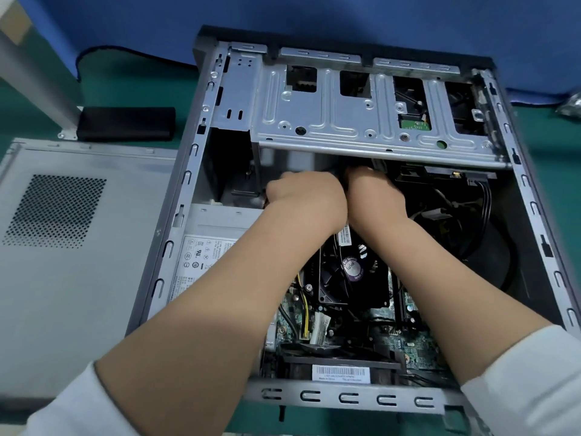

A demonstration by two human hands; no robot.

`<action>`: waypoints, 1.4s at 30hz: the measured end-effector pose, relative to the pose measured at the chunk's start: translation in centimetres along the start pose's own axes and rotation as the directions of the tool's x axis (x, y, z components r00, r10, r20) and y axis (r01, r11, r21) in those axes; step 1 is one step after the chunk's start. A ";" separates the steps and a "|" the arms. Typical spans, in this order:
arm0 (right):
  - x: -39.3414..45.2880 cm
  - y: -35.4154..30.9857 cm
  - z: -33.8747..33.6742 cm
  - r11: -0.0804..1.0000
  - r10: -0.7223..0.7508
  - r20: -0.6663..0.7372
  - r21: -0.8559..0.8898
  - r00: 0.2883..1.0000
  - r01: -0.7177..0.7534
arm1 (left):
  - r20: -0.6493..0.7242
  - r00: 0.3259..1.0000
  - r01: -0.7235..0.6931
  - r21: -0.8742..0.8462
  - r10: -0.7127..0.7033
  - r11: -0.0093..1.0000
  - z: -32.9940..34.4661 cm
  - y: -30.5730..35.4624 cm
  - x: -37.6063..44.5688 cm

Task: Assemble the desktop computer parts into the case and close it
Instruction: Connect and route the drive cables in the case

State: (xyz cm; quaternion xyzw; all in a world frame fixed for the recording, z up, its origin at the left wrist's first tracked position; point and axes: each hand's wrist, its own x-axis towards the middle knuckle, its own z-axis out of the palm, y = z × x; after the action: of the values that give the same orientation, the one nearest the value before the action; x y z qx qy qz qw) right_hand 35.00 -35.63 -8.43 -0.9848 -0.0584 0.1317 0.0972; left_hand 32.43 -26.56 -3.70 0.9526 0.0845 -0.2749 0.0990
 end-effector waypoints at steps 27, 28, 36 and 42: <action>-10.6 2.4 -4.0 0.396 -0.381 0.473 0.860 0.794 -0.322 | -0.005 0.979 -0.195 -0.286 0.202 0.938 -0.7 -1.3 -1.1; -10.4 2.7 -4.1 0.443 -0.398 0.455 0.856 0.797 -0.268 | -0.002 0.979 -0.200 -0.199 0.203 0.959 -0.6 -1.4 -1.3; -10.3 0.9 -1.3 0.799 -0.569 0.223 0.376 0.791 0.469 | -0.160 0.986 0.092 0.231 -0.056 0.968 -0.9 -1.9 -1.8; -8.9 2.0 -0.5 0.841 -0.518 0.192 0.291 0.834 0.455 | -0.123 0.982 0.175 0.272 -0.146 0.946 -0.6 -2.4 -1.6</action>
State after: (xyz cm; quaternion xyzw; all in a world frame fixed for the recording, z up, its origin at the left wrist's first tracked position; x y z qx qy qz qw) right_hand 26.79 -38.89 -6.20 -0.8920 -0.3049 0.2378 0.2342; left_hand 30.89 -24.25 -2.66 0.9596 0.1267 -0.2428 -0.0645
